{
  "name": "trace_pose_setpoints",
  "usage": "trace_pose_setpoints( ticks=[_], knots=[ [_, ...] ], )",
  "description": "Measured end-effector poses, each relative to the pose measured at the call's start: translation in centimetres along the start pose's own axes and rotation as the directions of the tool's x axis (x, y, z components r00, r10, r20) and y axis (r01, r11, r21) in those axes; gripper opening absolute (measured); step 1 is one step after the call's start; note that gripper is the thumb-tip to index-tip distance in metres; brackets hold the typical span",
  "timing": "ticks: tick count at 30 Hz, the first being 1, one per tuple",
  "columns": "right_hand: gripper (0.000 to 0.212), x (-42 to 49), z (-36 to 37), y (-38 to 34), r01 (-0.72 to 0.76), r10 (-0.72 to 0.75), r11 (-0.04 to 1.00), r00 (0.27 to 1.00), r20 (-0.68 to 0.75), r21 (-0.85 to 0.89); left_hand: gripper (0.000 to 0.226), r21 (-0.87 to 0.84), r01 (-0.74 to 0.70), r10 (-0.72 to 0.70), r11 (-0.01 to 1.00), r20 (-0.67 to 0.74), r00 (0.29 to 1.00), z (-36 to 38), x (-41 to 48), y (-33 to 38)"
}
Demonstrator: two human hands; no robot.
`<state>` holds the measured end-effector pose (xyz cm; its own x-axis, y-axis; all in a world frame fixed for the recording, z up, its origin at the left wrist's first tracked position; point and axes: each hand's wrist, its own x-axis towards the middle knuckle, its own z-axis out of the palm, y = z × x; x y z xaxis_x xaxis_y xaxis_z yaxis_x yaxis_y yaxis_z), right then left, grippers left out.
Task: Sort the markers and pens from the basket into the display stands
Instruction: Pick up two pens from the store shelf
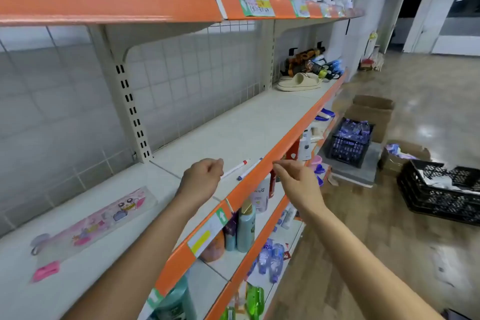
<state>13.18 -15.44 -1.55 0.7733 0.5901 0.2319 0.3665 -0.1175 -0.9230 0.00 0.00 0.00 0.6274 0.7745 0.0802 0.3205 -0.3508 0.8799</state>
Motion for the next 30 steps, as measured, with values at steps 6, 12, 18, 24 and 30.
trace_pose_setpoints(
  ticks=[6,12,18,24,30],
  knots=[
    [0.027,7.3,3.9,2.4,0.125,-0.047,0.908,0.979,0.198,-0.401,0.039,0.551,-0.134,0.099,0.824,0.093,0.991,3.4,6.4,-0.8],
    [0.025,11.2,5.0,3.8,0.391,-0.132,0.735,0.884,0.449,-0.554,0.039,0.757,-0.210,0.127,0.619,0.168,0.978,4.5,9.0,-2.7],
    [0.024,13.6,5.6,3.1,0.532,-0.058,0.576,0.784,0.618,-0.621,0.026,0.766,-0.231,0.151,0.600,0.175,0.973,4.4,10.3,-2.8],
    [0.024,14.3,5.6,3.2,0.593,-0.182,0.544,0.774,0.607,-0.593,0.020,0.690,-0.159,0.087,0.706,0.139,0.986,3.7,11.4,-2.4],
    [0.005,13.1,1.2,2.2,0.418,-0.401,0.870,0.909,0.117,-0.261,0.008,0.146,-0.160,0.147,0.976,0.093,0.985,4.6,11.5,1.7]
  ],
)
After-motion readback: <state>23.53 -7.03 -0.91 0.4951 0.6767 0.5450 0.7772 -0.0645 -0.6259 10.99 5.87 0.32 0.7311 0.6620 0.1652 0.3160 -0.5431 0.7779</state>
